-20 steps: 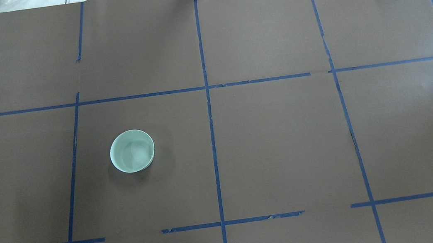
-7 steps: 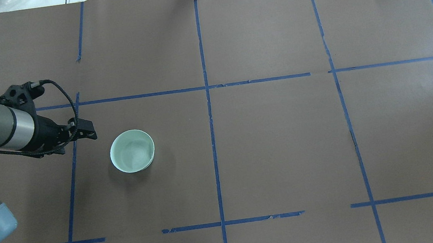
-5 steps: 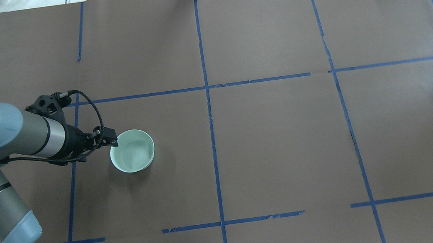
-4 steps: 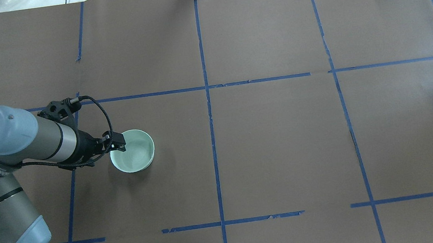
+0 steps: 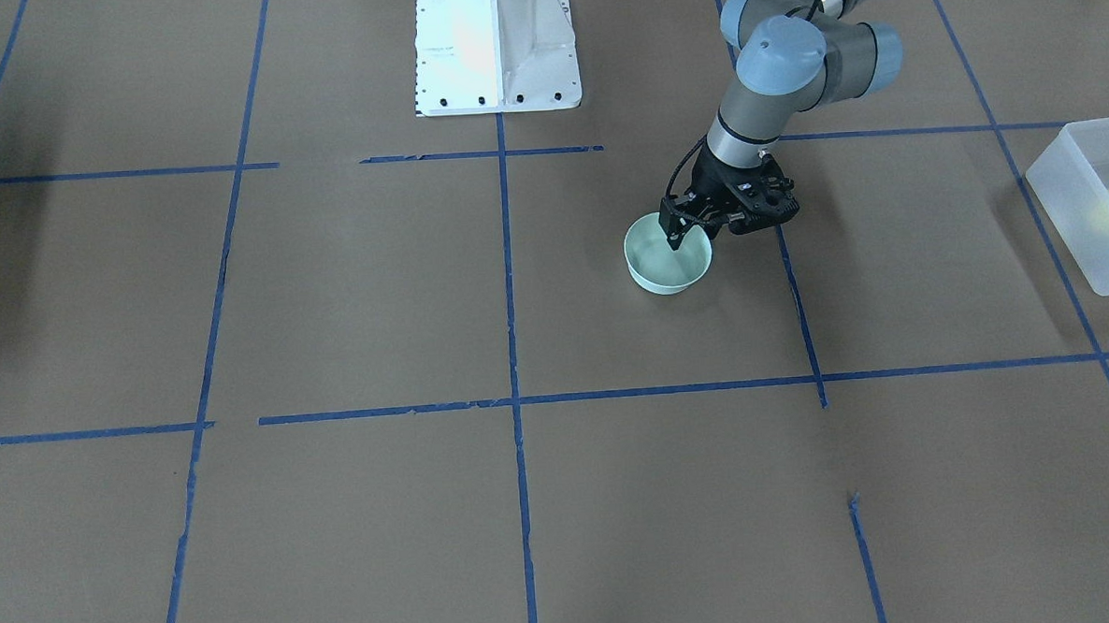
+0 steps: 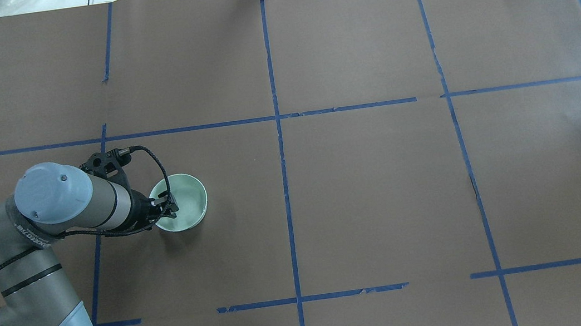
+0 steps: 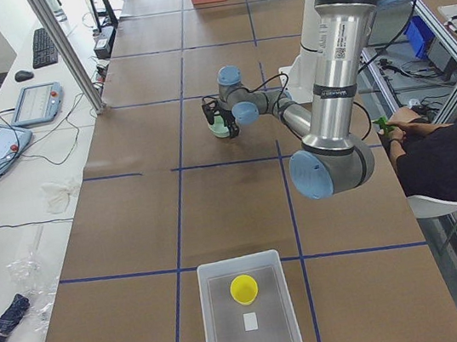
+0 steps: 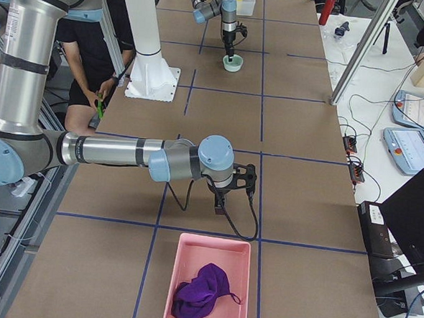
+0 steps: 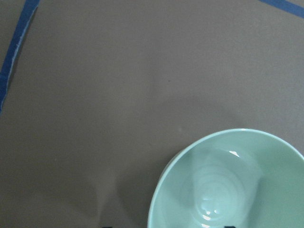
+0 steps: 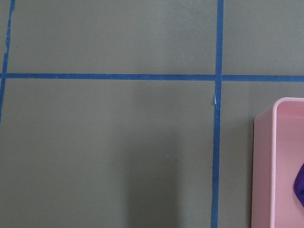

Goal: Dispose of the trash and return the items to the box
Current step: 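Grasp the rim of the pale green bowl with the left gripper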

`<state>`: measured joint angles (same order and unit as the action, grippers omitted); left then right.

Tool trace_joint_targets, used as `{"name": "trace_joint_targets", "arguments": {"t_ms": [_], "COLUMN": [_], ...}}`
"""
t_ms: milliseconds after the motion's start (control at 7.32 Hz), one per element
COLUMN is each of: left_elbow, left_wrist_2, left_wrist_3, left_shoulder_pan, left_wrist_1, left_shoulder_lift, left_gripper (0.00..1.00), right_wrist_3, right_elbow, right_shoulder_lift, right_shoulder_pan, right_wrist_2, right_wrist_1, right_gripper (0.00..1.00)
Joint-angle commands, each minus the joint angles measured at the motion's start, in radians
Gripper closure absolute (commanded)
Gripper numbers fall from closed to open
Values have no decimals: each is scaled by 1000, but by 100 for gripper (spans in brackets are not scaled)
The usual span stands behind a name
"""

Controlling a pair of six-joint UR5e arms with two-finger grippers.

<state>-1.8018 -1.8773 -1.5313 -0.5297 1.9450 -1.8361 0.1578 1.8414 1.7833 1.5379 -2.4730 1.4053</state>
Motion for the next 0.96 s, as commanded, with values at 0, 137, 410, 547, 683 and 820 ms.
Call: {"name": "trace_joint_targets", "arguments": {"t_ms": [0,137,410,547,683,820], "left_elbow": [-10,-14,-95,-137,-157,-163], "left_wrist_2": [4,3,-2,-8,-35,-66], "left_wrist_3": [3,6,14,46,157,224], "left_shoulder_pan": [2,0,-22,-80,-152,-206], "left_wrist_1": [-50,-58,-61,-92,-139,-167], "left_shoulder_lift": [-5,-6,17,38,40,41], "left_gripper": [100,100,100,100,100,100], "right_wrist_3": [2,2,-4,-12,-14,-15], "right_elbow": [4,4,3,-4,-4,-4], "right_shoulder_lift": [1,-1,1,1,1,-2], "right_shoulder_pan": [-2,-2,-4,-7,-7,-7], "right_wrist_2": [-1,0,14,17,35,48], "right_wrist_1": [0,0,-3,-3,-6,-5], "right_gripper": [0,0,0,0,0,0]}}
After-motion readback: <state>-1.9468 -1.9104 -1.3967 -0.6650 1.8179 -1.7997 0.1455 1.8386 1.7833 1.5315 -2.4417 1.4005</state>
